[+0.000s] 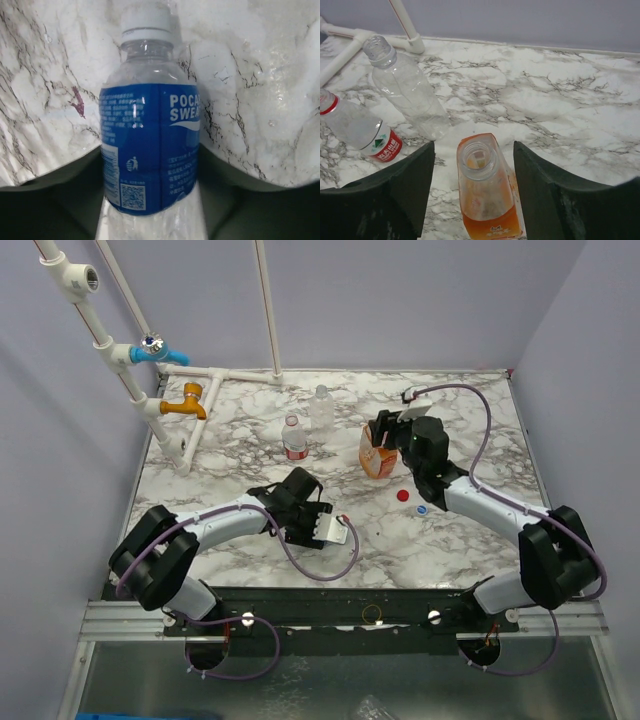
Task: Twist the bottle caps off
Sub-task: Place the plastic bottle at the center of the board, then pick up the plastic bottle at the center of the board.
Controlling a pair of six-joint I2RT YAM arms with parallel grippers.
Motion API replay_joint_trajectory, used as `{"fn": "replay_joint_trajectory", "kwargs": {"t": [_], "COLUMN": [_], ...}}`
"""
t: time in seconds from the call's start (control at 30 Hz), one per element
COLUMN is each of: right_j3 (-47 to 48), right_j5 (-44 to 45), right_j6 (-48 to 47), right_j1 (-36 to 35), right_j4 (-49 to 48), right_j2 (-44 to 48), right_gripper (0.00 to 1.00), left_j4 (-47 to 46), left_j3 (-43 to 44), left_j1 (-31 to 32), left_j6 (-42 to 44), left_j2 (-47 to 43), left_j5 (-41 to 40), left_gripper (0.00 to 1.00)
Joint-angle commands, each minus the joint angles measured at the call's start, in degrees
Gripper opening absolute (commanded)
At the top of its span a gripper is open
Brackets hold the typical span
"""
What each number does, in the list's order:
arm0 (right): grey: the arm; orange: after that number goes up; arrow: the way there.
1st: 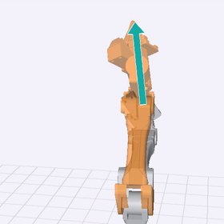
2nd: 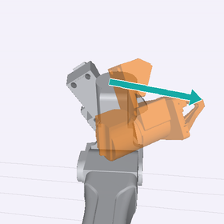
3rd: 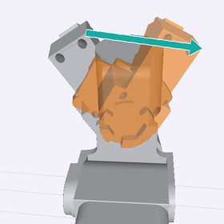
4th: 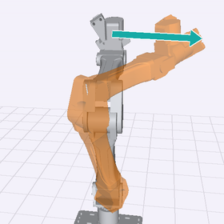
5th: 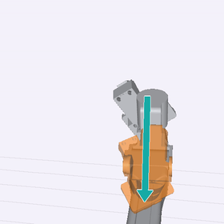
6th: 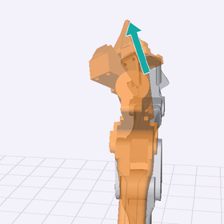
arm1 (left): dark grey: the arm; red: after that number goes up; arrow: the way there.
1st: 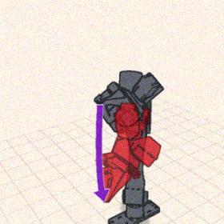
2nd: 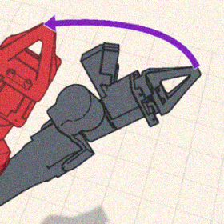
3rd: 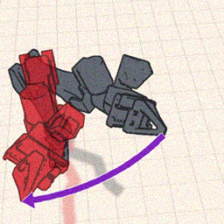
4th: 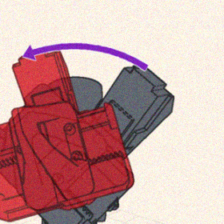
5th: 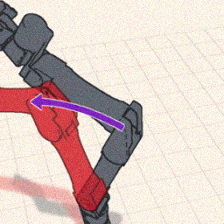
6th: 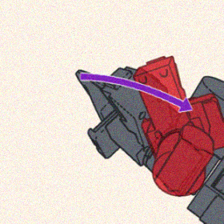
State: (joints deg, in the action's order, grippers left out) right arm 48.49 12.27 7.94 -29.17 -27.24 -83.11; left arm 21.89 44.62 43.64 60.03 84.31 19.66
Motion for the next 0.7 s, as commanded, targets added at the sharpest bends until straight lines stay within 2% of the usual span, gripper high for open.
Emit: {"fn": "replay_joint_trajectory", "kwargs": {"t": [0.0, 0.03, 0.1, 0.23, 0.33, 0.5, 0.67], "right_j3": [0.05, 0.5, 1.54, 6.69, 11.27, 16.44, 18.08], "right_j5": [-1.49, -1.39, -1.54, -1.7, -2.65, -9.24, -20.91], "right_j6": [0.79, 1.11, 1.27, 0.96, 1.46, 4.14, 6.53], "right_j1": [0.01, 0.03, 0.0, 0.03, 0.01, -0.01, -0.01], "right_j4": [1.29, 2.0, 3.21, 8.58, 12.8, 16.34, 16.09], "right_j2": [3.23, 3.95, 5.96, 10.61, 14.82, 23.13, 28.97], "right_gripper": [0.7, 0.72, 0.78, 0.94, 0.99, 1.0, 1.0], "left_j4": [-1.7, -1.84, -1.93, -2.06, -2.44, -6.67, -16.66], "left_j3": [0.76, 0.78, 1.15, 4.01, 10.57, 25.58, 32.9], "left_j1": [0.32, 0.36, 0.4, 0.63, 0.88, 0.43, -0.81], "left_j6": [0.54, -0.17, -1.95, -9.4, -21.63, -50.66, -67.92], "left_j2": [0.37, 0.07, -0.59, -2.93, -5.17, -8.77, -12.27], "left_j5": [-0.67, -0.61, -0.31, 1.44, 3.71, 7.26, 5.76], "left_gripper": [0.46, 0.37, 0.27, 0.18, 0.14, 0.12, 0.12]}}
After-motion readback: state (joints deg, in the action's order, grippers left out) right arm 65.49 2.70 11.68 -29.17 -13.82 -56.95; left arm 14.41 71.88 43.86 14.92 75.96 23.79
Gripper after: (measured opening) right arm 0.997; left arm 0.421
